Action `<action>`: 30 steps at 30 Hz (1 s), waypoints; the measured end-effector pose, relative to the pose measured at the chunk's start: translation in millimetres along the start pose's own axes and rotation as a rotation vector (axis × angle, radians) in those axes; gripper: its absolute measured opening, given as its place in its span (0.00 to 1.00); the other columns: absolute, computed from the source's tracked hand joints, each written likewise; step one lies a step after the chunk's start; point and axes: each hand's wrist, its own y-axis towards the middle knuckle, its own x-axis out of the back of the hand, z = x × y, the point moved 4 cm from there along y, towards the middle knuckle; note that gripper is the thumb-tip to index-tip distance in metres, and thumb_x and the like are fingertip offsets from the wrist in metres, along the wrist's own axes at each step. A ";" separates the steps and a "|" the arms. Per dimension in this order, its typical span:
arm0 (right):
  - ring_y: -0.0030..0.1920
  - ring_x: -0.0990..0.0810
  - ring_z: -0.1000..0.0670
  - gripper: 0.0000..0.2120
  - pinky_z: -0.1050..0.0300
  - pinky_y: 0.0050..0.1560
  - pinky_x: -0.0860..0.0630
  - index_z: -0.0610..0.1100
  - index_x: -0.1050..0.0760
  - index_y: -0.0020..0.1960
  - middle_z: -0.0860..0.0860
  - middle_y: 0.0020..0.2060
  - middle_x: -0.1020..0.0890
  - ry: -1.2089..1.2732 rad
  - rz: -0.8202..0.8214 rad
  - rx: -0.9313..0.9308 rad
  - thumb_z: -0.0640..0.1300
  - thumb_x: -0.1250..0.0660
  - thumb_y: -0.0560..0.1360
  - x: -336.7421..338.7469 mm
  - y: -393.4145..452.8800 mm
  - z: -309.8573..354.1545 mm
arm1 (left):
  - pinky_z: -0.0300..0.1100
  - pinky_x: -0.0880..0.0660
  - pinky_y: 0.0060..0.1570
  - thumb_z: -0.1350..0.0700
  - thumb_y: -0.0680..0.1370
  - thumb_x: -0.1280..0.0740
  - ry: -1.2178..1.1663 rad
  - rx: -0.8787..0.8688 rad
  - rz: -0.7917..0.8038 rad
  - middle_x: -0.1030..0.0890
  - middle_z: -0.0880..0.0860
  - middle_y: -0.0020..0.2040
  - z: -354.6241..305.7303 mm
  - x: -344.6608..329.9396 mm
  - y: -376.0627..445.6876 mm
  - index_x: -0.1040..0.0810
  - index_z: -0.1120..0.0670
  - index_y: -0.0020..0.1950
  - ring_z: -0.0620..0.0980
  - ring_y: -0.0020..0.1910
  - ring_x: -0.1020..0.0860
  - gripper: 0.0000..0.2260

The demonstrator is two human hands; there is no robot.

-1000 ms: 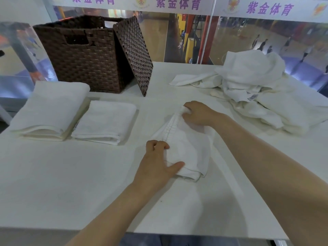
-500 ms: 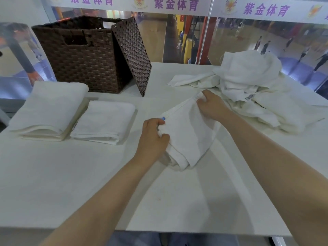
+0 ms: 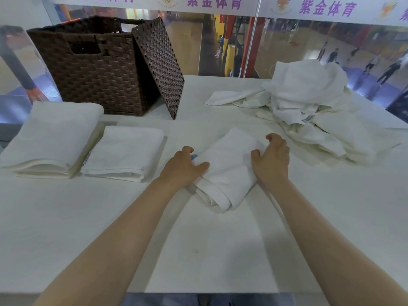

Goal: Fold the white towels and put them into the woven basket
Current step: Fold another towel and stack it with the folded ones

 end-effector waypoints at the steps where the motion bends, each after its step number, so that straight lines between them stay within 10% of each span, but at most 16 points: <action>1: 0.63 0.30 0.38 0.26 0.45 0.61 0.32 0.41 0.37 0.69 0.41 0.64 0.31 0.011 0.038 -0.054 0.46 0.34 0.75 0.7 -7.8 -5.1 | 0.44 0.31 0.53 0.39 0.75 0.32 0.014 0.003 0.033 0.30 0.53 0.68 -0.1 -0.5 1.1 0.38 0.52 0.74 0.53 0.63 0.28 0.33; 10: 0.67 0.30 0.40 0.36 0.48 0.64 0.32 0.44 0.44 0.75 0.42 0.69 0.31 0.014 0.390 -0.135 0.60 0.36 0.76 13.1 -66.8 -5.9 | 0.45 0.23 0.54 0.36 0.71 0.29 0.010 0.042 0.352 0.23 0.46 0.56 -1.0 -6.4 -22.0 0.32 0.49 0.65 0.47 0.50 0.22 0.29; 30: 0.63 0.25 0.41 0.30 0.55 0.53 0.32 0.53 0.47 0.76 0.44 0.68 0.27 0.132 0.485 -0.011 0.54 0.37 0.79 4.0 -102.5 46.7 | 0.42 0.28 0.48 0.51 0.75 0.30 -0.181 -0.078 -0.024 0.26 0.47 0.63 17.2 3.5 -64.4 0.42 0.44 0.71 0.49 0.54 0.24 0.30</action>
